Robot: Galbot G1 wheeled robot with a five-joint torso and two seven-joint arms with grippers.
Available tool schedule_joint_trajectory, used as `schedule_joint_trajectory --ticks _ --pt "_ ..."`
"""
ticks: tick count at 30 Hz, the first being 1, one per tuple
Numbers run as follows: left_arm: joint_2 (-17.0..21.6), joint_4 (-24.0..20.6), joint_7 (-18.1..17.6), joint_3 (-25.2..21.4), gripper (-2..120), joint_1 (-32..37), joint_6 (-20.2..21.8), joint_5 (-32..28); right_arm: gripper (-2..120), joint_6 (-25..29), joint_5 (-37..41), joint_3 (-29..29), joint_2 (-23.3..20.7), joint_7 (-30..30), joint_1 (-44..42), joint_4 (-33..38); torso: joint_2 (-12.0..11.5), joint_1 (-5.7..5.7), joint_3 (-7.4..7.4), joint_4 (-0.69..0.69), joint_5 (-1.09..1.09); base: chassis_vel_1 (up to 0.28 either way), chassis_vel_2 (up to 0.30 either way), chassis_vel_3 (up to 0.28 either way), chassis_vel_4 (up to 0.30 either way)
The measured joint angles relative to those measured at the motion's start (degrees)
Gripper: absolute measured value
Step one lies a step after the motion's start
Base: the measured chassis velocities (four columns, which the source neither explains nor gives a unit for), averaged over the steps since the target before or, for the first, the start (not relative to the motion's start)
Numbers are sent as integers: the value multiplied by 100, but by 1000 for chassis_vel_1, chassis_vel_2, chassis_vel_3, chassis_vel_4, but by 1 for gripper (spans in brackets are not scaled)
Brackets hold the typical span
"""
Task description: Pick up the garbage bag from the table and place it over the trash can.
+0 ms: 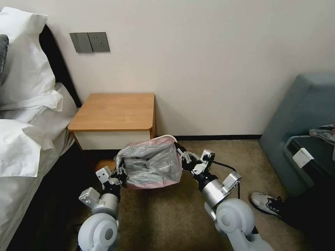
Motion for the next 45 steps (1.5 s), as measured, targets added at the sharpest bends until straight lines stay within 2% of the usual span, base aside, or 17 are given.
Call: schedule_joint_trajectory --ticks 8,18,20,25,33,45 --pt "6 -66 326 -6 6 130 -169 24 0 -140 120 98 -301 372 612 -387 0 0 0 1 1 0 0 0 0" --pt "24 -130 648 -129 6 160 -184 -135 0 -478 221 180 -460 381 530 -476 0 0 0 0 1 0 0 0 0" --pt "36 -135 920 -162 6 228 -171 -118 0 -566 259 186 -513 380 572 -512 0 0 0 0 1 0 0 0 0" --pt "49 -164 1217 -168 6 345 -154 -72 0 -766 320 180 -636 435 732 -538 0 0 0 0 0 0 0 0 0" --pt "78 -195 1275 -219 6 362 -155 -99 0 -965 307 195 -755 454 688 -550 0 0 0 1 1 0 0 0 0" --pt "39 -48 1061 -251 6 169 -201 -444 0 -1104 272 327 -990 407 116 -104 0 0 -1 0 1 0 0 0 0"
